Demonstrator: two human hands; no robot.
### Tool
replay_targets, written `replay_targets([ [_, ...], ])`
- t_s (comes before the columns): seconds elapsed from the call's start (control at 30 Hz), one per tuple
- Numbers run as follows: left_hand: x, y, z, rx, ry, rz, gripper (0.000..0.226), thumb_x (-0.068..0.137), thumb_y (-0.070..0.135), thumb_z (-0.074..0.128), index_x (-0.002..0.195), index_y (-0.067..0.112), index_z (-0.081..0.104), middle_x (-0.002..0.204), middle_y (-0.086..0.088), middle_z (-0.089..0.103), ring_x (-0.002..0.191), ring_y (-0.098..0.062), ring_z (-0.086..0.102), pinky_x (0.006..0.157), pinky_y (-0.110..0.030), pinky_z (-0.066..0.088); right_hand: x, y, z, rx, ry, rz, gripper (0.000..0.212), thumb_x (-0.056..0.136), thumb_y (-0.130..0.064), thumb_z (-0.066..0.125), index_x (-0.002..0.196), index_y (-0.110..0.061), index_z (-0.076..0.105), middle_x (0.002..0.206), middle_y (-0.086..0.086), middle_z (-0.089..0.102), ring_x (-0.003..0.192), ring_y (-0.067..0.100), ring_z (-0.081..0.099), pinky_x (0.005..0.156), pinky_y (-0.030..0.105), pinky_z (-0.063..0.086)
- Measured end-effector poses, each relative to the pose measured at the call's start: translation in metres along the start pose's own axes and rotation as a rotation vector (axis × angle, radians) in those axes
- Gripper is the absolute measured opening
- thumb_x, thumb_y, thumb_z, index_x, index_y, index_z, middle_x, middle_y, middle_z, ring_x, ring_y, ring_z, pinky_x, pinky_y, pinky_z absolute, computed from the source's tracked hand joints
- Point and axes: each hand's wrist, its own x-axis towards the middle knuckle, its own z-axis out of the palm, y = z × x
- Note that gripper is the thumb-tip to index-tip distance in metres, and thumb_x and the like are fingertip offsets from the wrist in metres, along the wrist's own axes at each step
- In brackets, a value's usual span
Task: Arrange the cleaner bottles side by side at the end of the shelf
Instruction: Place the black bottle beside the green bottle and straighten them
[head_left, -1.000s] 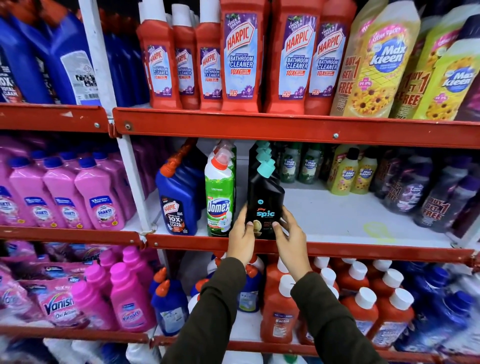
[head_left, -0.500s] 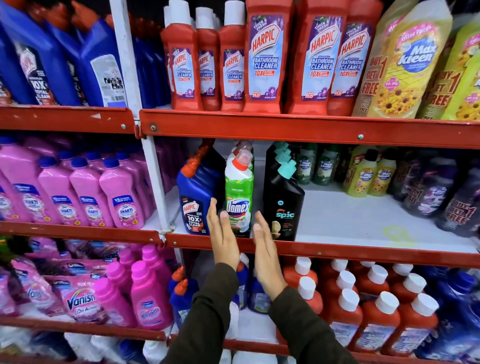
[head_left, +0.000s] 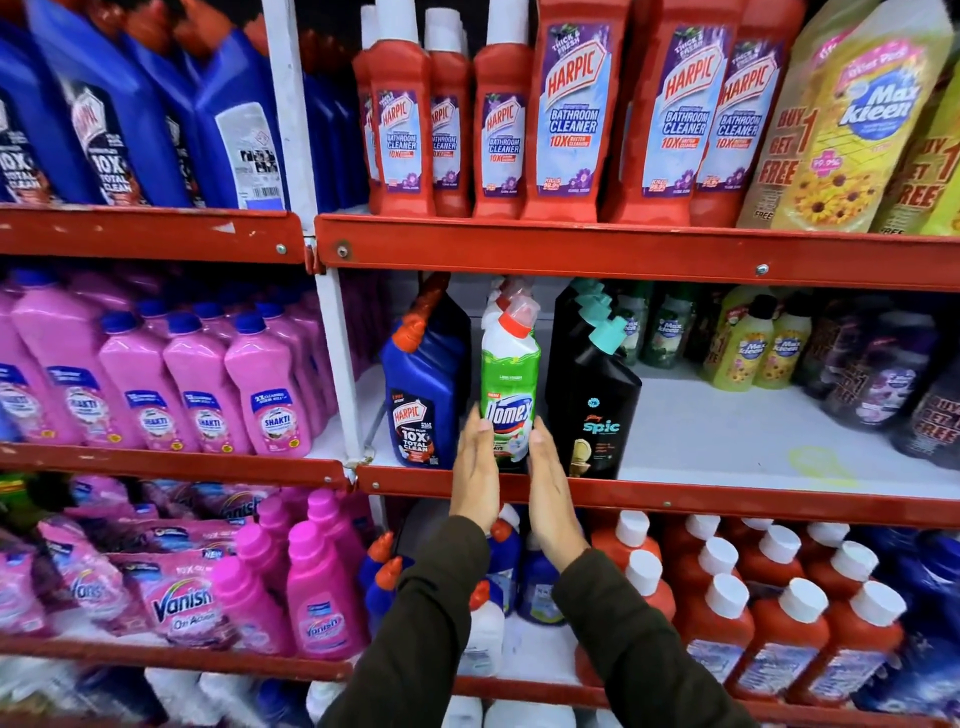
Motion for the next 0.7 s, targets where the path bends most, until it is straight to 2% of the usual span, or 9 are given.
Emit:
replay_targets([
  [0.07, -0.008, 0.003, -0.004, 0.006, 0.044, 0.046, 0.061, 0.094, 0.058, 0.034, 0.147, 0.029, 0.039, 0.154, 0.006, 0.043, 0.143, -0.007, 0.038, 0.123, -0.042, 0.028, -0.01, -0.003, 0.005, -0.072, 0.133, -0.072, 0.046, 0.107, -0.038, 0.036, 0.151, -0.024, 0.041, 0.153, -0.007, 0.045, 0.128, -0.016, 0.044, 0.098, -0.004, 0.034],
  [0.1, -0.011, 0.004, -0.008, 0.011, 0.098, 0.106, 0.053, 0.098, 0.048, 0.035, 0.145, 0.026, 0.043, 0.152, 0.006, 0.046, 0.141, -0.007, 0.041, 0.121, -0.039, 0.032, -0.016, -0.004, 0.008, -0.108, 0.203, -0.139, 0.044, 0.107, -0.035, 0.036, 0.149, -0.022, 0.044, 0.151, -0.006, 0.046, 0.13, -0.013, 0.044, 0.099, -0.003, 0.034],
  [0.17, -0.018, 0.009, -0.019, 0.003, 0.243, 0.264, 0.042, 0.101, 0.03, 0.035, 0.139, 0.019, 0.051, 0.143, 0.003, 0.054, 0.134, -0.009, 0.049, 0.114, -0.032, 0.038, -0.027, -0.001, 0.018, -0.148, 0.243, -0.237, 0.042, 0.106, -0.032, 0.036, 0.143, -0.017, 0.051, 0.143, -0.004, 0.053, 0.135, 0.001, 0.048, 0.108, 0.012, 0.04],
  [0.27, -0.011, 0.01, -0.042, 0.026, 0.417, 0.379, 0.045, 0.101, 0.029, 0.031, 0.137, 0.01, 0.051, 0.139, -0.002, 0.053, 0.129, -0.004, 0.049, 0.109, -0.016, 0.035, -0.032, 0.0, 0.041, -0.129, 0.05, -0.186, 0.051, 0.102, -0.041, 0.036, 0.145, -0.018, 0.051, 0.149, -0.005, 0.053, 0.14, 0.003, 0.046, 0.117, 0.021, 0.036],
  [0.33, 0.003, 0.009, -0.059, 0.054, 0.461, 0.323, 0.053, 0.099, 0.038, 0.029, 0.143, 0.012, 0.044, 0.146, -0.003, 0.046, 0.136, -0.006, 0.041, 0.113, -0.015, 0.028, -0.027, 0.0, 0.056, -0.091, -0.044, -0.061, 0.053, 0.105, -0.042, 0.036, 0.152, -0.021, 0.041, 0.16, -0.008, 0.041, 0.147, 0.0, 0.035, 0.124, 0.024, 0.025],
  [0.47, 0.025, 0.005, -0.083, 0.068, 0.319, 0.031, 0.06, 0.1, 0.047, 0.023, 0.153, 0.018, 0.026, 0.162, -0.002, 0.026, 0.15, -0.011, 0.02, 0.119, -0.025, 0.012, -0.003, 0.006, 0.074, -0.048, -0.086, 0.116, 0.055, 0.106, -0.043, 0.035, 0.157, -0.024, 0.028, 0.166, -0.008, 0.027, 0.15, 0.001, 0.024, 0.127, 0.029, 0.017],
  [0.57, 0.033, -0.002, -0.093, 0.055, 0.179, -0.025, 0.052, 0.103, 0.043, 0.024, 0.148, 0.02, 0.036, 0.157, -0.002, 0.038, 0.141, -0.007, 0.033, 0.12, -0.027, 0.018, 0.005, 0.015, 0.081, -0.055, -0.12, 0.151, 0.073, 0.094, -0.061, 0.042, 0.157, -0.025, 0.032, 0.164, -0.005, 0.034, 0.151, 0.007, 0.031, 0.129, 0.042, 0.022],
  [0.63, 0.035, -0.007, -0.096, 0.06, 0.154, -0.019, 0.058, 0.097, 0.052, 0.027, 0.145, 0.024, 0.04, 0.152, -0.001, 0.045, 0.14, -0.011, 0.039, 0.123, -0.038, 0.025, 0.005, 0.016, 0.082, -0.045, -0.128, 0.148, 0.074, 0.091, -0.059, 0.044, 0.157, -0.026, 0.032, 0.163, -0.004, 0.037, 0.15, 0.008, 0.034, 0.128, 0.043, 0.025],
  [0.7, 0.034, -0.009, -0.098, 0.065, 0.162, -0.025, 0.06, 0.094, 0.054, 0.028, 0.146, 0.027, 0.038, 0.154, 0.001, 0.042, 0.141, -0.01, 0.037, 0.123, -0.037, 0.024, 0.006, 0.015, 0.081, -0.035, -0.139, 0.136, 0.076, 0.09, -0.059, 0.047, 0.156, -0.026, 0.032, 0.162, -0.004, 0.038, 0.15, 0.009, 0.035, 0.128, 0.043, 0.025],
])
